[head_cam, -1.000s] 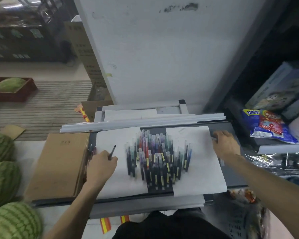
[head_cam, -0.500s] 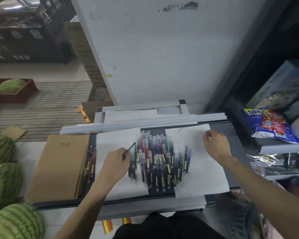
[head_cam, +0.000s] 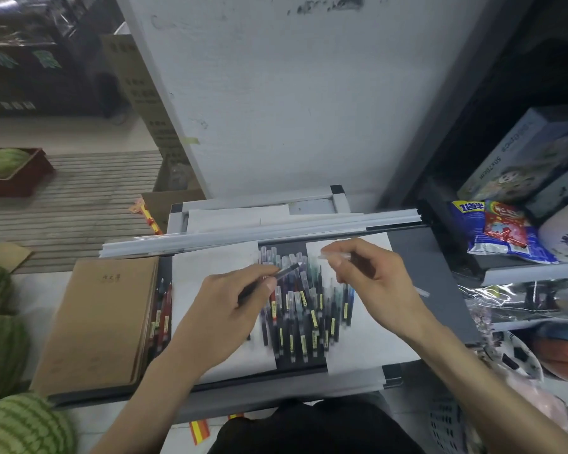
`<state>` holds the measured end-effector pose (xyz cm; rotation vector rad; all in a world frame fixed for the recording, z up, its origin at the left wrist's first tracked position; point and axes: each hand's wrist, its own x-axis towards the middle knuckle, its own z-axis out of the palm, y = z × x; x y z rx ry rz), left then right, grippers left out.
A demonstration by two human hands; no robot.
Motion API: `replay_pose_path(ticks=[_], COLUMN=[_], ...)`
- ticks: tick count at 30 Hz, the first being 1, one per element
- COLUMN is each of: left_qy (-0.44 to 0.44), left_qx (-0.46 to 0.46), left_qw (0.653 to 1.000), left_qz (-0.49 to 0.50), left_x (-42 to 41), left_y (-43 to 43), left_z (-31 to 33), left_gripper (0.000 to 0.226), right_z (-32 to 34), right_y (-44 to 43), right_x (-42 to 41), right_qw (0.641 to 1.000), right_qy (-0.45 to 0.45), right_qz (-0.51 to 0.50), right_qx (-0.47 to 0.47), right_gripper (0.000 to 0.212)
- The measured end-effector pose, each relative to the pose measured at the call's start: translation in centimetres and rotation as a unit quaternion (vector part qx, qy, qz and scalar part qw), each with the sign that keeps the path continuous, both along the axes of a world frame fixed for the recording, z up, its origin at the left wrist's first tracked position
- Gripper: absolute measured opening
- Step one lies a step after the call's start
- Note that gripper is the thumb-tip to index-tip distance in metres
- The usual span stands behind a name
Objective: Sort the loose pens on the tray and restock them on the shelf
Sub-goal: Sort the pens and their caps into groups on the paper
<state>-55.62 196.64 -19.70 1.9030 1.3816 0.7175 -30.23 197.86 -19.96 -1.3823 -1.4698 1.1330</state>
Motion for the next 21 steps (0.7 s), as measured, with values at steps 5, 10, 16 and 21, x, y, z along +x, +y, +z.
replay_pose_path(ticks=[5, 10, 16, 21], left_qy=[0.005, 0.02, 0.035, 0.052], left_qx=[0.07, 0.108, 0.124, 0.128], left_qw=[0.997, 0.993, 0.99, 0.989], left_qz=[-0.018, -0.047, -0.063, -0.059], left_x=[0.4, 0.5, 0.8, 1.4], left_y=[-0.6, -0.8, -0.6, -0.7], left_z=[2.7, 3.5, 3.8, 2.9], left_gripper=[0.03, 0.028, 0.032, 0.032], right_z=[1.5, 2.4, 2.9, 1.8], right_y=[-0.7, -0.8, -1.1, -1.4], right_x=[-0.3, -0.1, 0.0, -0.8], right_qw=[0.998, 0.998, 0.995, 0.996], right_qy=[0.046, 0.045, -0.037, -0.054], right_qz=[0.034, 0.046, 0.077, 0.057], right_qx=[0.014, 0.023, 0.047, 0.037], right_gripper=[0.012, 0.01, 0.015, 0.019])
